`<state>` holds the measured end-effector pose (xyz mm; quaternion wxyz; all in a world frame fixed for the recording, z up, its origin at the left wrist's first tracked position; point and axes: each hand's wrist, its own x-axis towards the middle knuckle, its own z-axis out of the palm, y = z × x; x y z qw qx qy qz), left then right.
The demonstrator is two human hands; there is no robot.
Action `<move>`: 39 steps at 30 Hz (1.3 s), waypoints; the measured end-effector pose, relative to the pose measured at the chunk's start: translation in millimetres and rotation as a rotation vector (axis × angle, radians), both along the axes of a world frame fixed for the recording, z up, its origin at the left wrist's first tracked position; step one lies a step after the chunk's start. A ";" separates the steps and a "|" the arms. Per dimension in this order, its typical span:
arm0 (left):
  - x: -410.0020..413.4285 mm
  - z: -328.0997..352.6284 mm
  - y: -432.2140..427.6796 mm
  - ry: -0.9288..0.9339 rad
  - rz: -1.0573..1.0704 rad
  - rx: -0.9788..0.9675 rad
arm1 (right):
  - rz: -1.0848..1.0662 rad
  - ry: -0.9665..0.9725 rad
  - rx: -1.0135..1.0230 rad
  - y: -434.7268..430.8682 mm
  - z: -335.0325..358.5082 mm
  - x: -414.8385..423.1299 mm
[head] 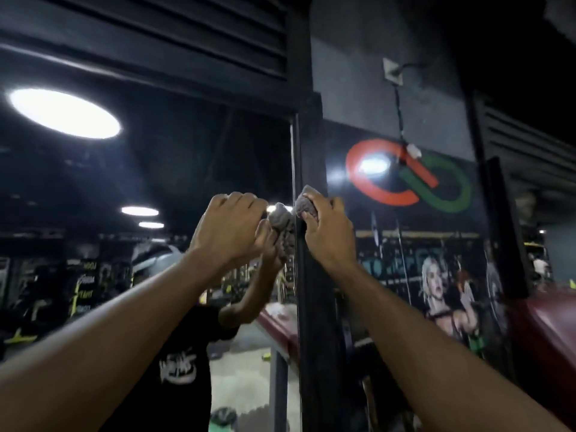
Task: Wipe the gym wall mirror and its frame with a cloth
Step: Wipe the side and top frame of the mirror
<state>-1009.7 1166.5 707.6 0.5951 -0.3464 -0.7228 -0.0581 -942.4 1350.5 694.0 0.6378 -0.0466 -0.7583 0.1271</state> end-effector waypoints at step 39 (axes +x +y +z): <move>-52.7 238.5 73.9 0.270 0.164 0.124 | 0.072 0.375 0.412 96.5 289.3 -89.1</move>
